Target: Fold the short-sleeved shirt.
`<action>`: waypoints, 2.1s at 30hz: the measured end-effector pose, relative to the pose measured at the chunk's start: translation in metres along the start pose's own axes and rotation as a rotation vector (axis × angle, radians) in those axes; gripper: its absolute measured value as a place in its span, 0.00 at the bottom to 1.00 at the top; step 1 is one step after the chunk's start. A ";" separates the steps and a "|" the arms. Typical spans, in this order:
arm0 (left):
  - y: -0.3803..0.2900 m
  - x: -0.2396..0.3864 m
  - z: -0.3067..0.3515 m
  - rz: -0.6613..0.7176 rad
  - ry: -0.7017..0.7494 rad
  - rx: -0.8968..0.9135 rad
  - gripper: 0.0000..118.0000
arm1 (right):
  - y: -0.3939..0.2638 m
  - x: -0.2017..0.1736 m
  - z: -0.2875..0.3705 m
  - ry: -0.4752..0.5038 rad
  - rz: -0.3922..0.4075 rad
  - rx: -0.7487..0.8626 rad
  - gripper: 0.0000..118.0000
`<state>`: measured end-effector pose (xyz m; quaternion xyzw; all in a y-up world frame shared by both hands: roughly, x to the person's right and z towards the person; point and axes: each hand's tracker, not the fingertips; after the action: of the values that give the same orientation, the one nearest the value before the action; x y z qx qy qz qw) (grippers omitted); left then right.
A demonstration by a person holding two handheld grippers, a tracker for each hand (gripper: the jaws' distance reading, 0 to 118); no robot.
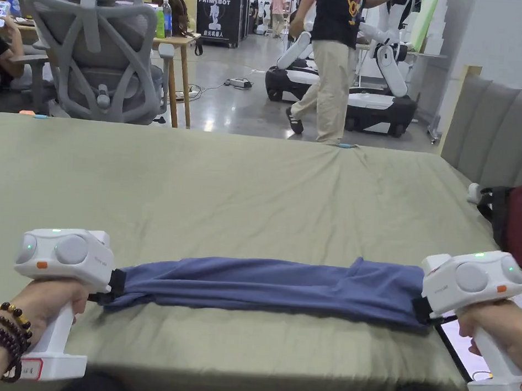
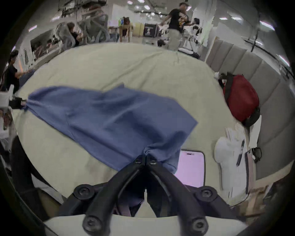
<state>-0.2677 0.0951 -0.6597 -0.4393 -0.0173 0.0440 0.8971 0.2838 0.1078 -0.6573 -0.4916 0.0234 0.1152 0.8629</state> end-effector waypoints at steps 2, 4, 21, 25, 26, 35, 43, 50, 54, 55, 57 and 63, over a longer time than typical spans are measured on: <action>0.000 0.001 0.000 0.007 0.004 0.019 0.02 | -0.003 -0.005 -0.011 -0.011 -0.006 0.005 0.00; 0.001 0.003 0.001 -0.009 0.012 0.014 0.02 | -0.003 -0.007 -0.021 -0.020 -0.030 -0.010 0.00; 0.009 -0.011 0.052 0.075 0.057 0.269 0.24 | 0.013 -0.013 0.057 -0.017 -0.178 0.371 0.22; 0.016 -0.008 0.049 0.069 0.066 0.258 0.00 | 0.020 -0.021 0.057 -0.034 -0.195 0.370 0.00; 0.018 -0.008 0.049 0.067 0.039 0.258 0.00 | 0.024 -0.017 0.050 -0.035 -0.198 0.372 0.00; 0.021 -0.058 0.032 0.220 -0.334 0.255 1.00 | 0.020 -0.022 0.064 0.030 -0.189 0.405 0.00; 0.002 -0.082 -0.035 0.378 -0.597 0.023 0.94 | 0.022 -0.038 0.061 0.057 -0.203 0.397 0.00; 0.015 -0.057 -0.077 0.400 -0.781 -0.003 0.45 | 0.027 -0.051 0.050 0.075 -0.203 0.365 0.00; 0.018 -0.042 -0.079 0.343 -0.692 0.033 0.17 | 0.027 -0.054 0.050 0.069 -0.197 0.358 0.00; 0.020 -0.041 -0.075 0.334 -0.678 0.032 0.17 | 0.027 -0.055 0.050 0.071 -0.195 0.357 0.00; 0.025 -0.049 -0.076 0.312 -0.682 0.025 0.17 | 0.029 -0.059 0.049 0.072 -0.192 0.353 0.00; 0.034 -0.111 -0.053 0.327 -0.479 0.145 0.16 | 0.039 -0.072 0.047 0.083 -0.184 0.363 0.00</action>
<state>-0.3767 0.0638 -0.7184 -0.3482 -0.1543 0.2916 0.8774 0.2015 0.1542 -0.6546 -0.3324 0.0341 0.0093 0.9425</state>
